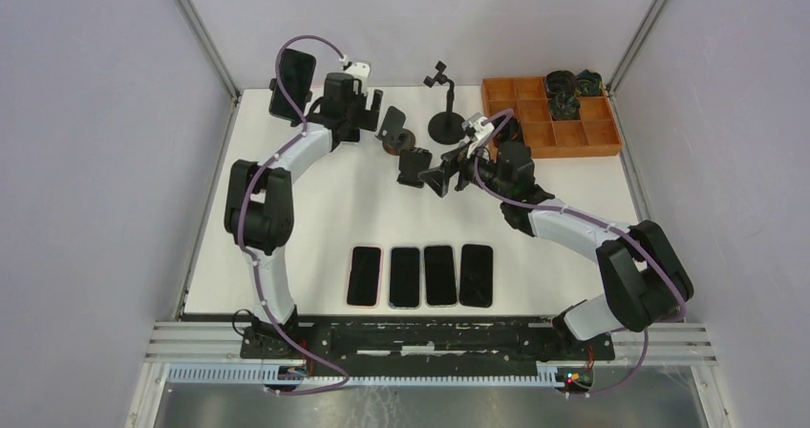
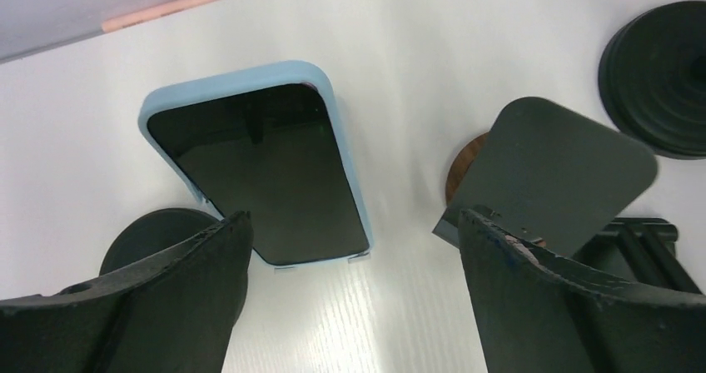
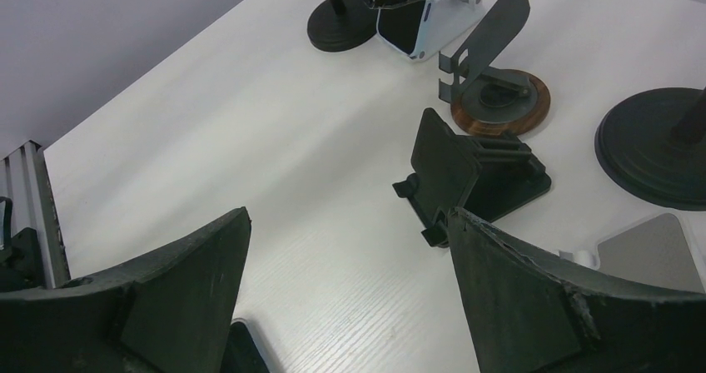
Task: Remove the phone from the phone stand
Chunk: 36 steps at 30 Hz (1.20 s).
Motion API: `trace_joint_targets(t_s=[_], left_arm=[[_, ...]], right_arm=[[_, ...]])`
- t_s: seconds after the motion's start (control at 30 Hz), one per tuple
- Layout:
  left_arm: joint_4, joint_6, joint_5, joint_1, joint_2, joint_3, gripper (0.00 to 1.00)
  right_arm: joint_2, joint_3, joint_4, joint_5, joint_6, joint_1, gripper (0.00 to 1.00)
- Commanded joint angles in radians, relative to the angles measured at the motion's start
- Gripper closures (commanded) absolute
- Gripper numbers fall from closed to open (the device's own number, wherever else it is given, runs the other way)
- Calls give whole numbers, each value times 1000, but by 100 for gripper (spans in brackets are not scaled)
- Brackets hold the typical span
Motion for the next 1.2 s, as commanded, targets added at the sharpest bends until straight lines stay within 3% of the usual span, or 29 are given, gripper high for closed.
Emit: trace_joint_targets(t_s=[0.0, 0.27, 0.77, 0.93, 1.17], left_arm=[[-1, -58, -63, -5, -93, -9, 0], [28, -51, -240, -5, 3, 72, 0], [108, -34, -275, -2, 180, 185, 1], [152, -43, -178, -4, 150, 143, 19], [168, -33, -150, -3, 90, 96, 53]], right_arm=[[-10, -11, 87, -21, 28, -6, 6], [-15, -17, 76, -11, 17, -8, 5], [-9, -15, 63, -21, 14, -19, 6], [-5, -11, 65, -32, 22, -21, 8], [0, -12, 75, -47, 36, -23, 10]])
